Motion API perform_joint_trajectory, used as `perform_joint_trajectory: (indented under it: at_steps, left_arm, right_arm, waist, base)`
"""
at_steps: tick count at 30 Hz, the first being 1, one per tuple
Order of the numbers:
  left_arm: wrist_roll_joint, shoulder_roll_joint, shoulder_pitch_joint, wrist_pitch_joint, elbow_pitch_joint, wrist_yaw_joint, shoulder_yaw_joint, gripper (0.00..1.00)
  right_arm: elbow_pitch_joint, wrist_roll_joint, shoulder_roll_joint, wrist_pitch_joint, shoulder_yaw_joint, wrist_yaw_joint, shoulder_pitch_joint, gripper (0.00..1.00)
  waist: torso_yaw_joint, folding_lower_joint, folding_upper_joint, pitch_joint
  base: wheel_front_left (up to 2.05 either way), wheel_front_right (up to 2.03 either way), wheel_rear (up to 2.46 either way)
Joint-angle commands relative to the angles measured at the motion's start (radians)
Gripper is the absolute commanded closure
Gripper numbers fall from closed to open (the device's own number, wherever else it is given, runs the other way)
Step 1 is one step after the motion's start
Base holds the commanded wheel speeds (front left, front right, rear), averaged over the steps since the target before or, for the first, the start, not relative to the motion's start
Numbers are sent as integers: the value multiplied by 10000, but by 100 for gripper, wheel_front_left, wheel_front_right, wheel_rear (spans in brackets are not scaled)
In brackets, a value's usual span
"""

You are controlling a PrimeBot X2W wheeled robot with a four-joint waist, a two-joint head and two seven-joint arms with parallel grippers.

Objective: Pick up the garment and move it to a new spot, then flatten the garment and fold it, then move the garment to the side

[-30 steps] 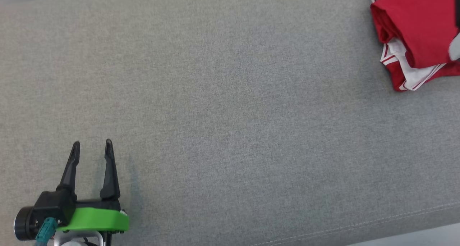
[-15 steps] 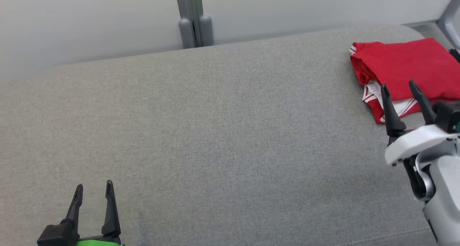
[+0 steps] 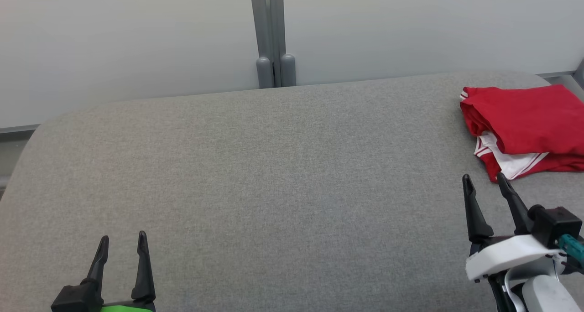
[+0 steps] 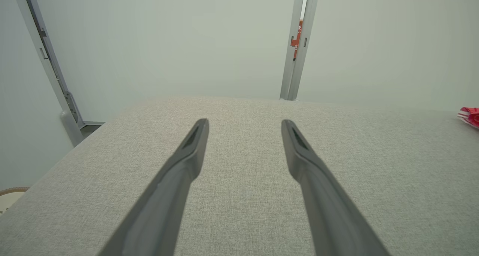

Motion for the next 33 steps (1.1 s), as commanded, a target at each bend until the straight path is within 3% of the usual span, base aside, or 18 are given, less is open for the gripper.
perform_joint_trajectory:
  at_steps: [1,12,33]
  left_arm:
    - [67,29,-38,3,27,-20,-1,0]
    - [-85,28,167,3,249,-60,14,0]
    - [-216,28,101,3,590,-97,-63,0]
  right_arm:
    - [-210,-127,119,-26,-109,-7,282,0]
    - [-1153,-423,895,-26,-340,-7,1643,0]
    - [-1079,-719,983,-26,105,-7,1763,0]
  waist:
    - [114,1,0,-106]
    - [276,1,0,-359]
    - [279,1,0,-416]
  base:
    - [0,0,0]
    - [0,0,0]
    - [0,0,0]
